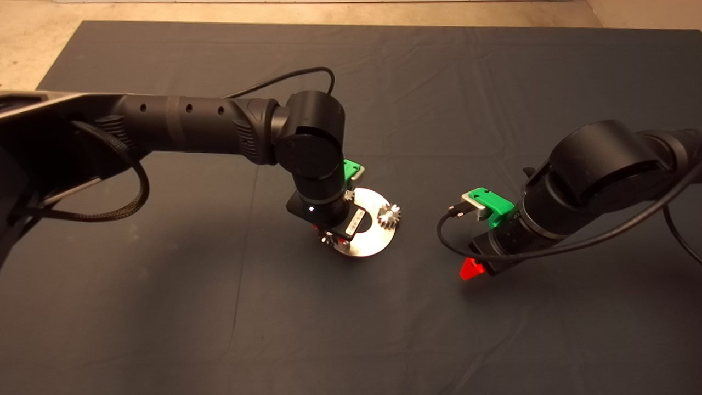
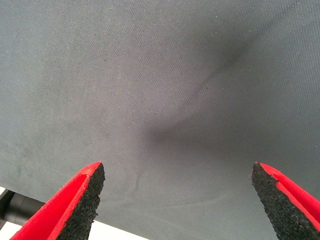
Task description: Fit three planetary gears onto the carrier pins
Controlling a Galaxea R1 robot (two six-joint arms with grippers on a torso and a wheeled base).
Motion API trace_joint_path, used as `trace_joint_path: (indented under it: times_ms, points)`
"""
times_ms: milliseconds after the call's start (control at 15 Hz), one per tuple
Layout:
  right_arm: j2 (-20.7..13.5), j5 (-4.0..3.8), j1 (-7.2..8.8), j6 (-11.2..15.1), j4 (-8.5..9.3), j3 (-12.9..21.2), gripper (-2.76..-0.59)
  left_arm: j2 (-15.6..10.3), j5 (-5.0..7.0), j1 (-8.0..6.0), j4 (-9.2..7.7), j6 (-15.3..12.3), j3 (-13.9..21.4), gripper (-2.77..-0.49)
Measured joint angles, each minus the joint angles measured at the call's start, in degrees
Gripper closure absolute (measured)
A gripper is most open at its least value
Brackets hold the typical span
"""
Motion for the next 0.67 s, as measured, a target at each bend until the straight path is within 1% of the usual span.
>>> trace_joint_path:
  times_ms: [467,667]
  points:
    - [0.1,0.0,0.0,0.2,0.02,0.0,-2.18,1.7,0.02,0.0,-0.28,-1.7,-0.1,-0.93]
    - [0.1,-0.01,0.0,0.2,0.02,0.0,-2.18,2.9,0.0,0.0,-0.41,-1.9,-0.1,-0.93]
